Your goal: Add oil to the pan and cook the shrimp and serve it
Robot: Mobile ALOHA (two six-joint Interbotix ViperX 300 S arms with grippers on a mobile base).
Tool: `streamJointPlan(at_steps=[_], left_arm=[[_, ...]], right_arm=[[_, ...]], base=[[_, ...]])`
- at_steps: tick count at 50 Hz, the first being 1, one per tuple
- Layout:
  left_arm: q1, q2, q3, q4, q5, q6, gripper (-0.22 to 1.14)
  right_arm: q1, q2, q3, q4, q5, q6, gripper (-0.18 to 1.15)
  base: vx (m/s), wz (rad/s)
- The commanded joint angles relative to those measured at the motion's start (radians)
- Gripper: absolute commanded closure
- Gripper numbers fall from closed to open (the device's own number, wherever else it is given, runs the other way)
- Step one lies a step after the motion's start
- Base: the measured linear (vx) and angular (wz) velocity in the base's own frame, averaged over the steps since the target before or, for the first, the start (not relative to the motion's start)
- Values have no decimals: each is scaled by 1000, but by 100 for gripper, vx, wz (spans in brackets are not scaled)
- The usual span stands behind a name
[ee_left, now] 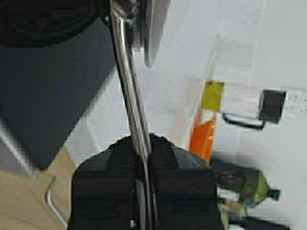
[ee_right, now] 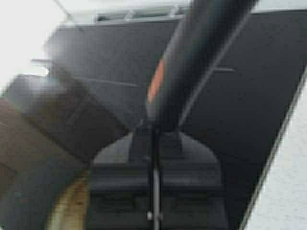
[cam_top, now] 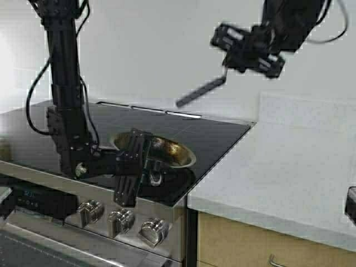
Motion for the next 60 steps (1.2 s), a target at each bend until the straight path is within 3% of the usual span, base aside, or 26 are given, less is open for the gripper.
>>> streamJointPlan(at_steps=[1, 25, 33, 43, 60], left_arm=[[-2, -75, 20, 8, -12, 34, 89], [-2, -117, 58, 72, -5, 28, 89], [0, -118, 54, 63, -3, 25, 89], [0, -118, 44, 40, -3, 15, 89], [-2, -118, 34, -15, 2, 15, 89]], right_arm=[[25, 64, -71, 5, -60, -51, 89], [74, 330, -222, 74, -114, -169, 89], [78, 360, -202, 72, -146, -212, 89], [107, 365, -173, 104, -146, -383, 89], [195, 318, -51, 172, -150, -362, 90]], base=[[0, 0], [0, 0], [0, 0], [0, 0], [0, 0]])
